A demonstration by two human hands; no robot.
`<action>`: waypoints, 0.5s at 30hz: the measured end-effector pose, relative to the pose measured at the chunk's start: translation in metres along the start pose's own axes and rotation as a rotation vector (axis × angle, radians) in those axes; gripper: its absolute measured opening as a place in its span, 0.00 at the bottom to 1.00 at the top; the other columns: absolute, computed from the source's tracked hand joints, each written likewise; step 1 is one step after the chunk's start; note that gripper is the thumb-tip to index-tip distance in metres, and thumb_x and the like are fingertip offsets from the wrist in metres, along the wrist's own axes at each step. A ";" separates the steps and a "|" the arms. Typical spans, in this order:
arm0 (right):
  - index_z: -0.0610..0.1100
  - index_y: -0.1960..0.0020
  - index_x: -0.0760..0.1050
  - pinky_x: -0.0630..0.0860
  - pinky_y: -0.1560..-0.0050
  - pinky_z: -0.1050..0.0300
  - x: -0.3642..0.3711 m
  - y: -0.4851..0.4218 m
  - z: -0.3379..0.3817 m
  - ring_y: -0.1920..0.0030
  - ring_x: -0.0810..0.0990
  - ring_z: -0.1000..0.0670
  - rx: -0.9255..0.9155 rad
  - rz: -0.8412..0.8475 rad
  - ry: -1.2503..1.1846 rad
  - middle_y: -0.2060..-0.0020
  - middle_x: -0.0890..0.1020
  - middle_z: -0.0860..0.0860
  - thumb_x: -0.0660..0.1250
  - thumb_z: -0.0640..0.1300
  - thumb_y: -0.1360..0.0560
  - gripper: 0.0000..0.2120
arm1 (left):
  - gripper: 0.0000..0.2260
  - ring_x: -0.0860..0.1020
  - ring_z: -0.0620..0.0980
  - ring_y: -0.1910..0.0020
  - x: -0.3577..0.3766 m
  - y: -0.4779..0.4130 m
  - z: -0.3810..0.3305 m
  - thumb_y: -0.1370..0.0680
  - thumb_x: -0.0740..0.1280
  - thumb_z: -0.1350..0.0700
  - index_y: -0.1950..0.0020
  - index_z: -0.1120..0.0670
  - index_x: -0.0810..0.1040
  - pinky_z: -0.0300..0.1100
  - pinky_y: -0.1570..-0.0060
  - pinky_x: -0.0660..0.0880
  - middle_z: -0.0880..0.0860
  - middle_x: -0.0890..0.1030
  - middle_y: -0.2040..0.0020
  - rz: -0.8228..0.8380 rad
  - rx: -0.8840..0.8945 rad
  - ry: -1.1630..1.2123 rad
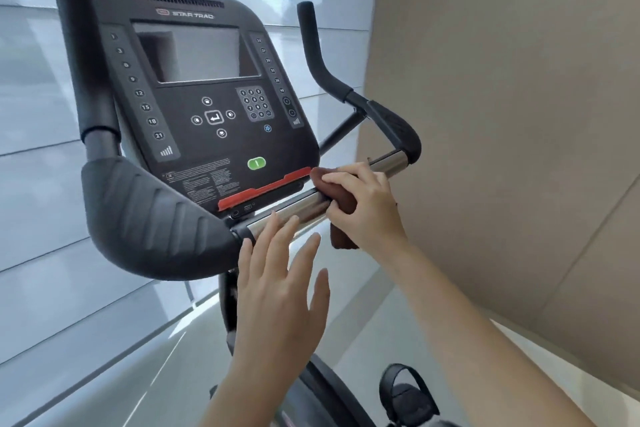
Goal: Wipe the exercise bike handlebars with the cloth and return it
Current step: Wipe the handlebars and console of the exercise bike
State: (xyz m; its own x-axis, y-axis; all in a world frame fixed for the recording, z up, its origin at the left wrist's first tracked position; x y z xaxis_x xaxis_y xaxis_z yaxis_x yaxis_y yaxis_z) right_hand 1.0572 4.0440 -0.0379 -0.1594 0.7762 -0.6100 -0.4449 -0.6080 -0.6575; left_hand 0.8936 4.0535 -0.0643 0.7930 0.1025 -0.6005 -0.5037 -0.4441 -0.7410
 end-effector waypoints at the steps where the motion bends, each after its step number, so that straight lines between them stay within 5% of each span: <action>1: 0.48 0.41 0.76 0.68 0.46 0.61 -0.004 0.007 0.003 0.45 0.70 0.48 0.018 0.003 -0.015 0.43 0.76 0.51 0.68 0.41 0.30 0.17 | 0.16 0.69 0.63 0.34 -0.003 0.005 0.000 0.32 0.73 0.62 0.45 0.59 0.80 0.62 0.37 0.59 0.61 0.77 0.39 0.007 0.001 0.015; 5: 0.47 0.41 0.76 0.73 0.46 0.59 -0.025 0.052 0.007 0.47 0.73 0.47 0.085 0.013 -0.025 0.45 0.77 0.50 0.67 0.44 0.31 0.18 | 0.17 0.70 0.64 0.35 -0.005 0.022 -0.006 0.32 0.73 0.63 0.44 0.60 0.79 0.63 0.37 0.60 0.61 0.77 0.40 0.065 0.033 0.068; 9: 0.50 0.43 0.77 0.65 0.49 0.71 -0.057 0.114 -0.005 0.48 0.72 0.51 0.188 -0.011 0.066 0.47 0.76 0.55 0.67 0.41 0.32 0.17 | 0.16 0.70 0.63 0.35 0.005 0.036 -0.032 0.31 0.72 0.62 0.44 0.60 0.79 0.61 0.37 0.59 0.62 0.77 0.40 0.147 0.104 0.149; 15: 0.52 0.45 0.78 0.64 0.48 0.71 -0.124 0.187 -0.018 0.49 0.71 0.54 0.325 -0.125 0.199 0.48 0.76 0.57 0.66 0.42 0.33 0.17 | 0.17 0.72 0.64 0.37 0.023 0.056 -0.098 0.32 0.73 0.63 0.44 0.61 0.78 0.63 0.39 0.63 0.63 0.78 0.42 0.230 0.250 0.285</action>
State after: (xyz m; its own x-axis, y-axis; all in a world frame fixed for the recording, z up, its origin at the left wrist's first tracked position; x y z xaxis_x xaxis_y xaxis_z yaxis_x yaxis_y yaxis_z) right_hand 1.0095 3.8317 -0.0930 0.0729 0.7743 -0.6286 -0.7106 -0.4020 -0.5775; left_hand 0.9171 3.9437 -0.0906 0.6955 -0.2390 -0.6776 -0.7180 -0.1939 -0.6685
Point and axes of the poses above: each hand's wrist, its own y-axis away from the middle knuckle, its own x-axis out of the palm, z = x × y, the point moved 5 cm from there along -y, towards the middle knuckle
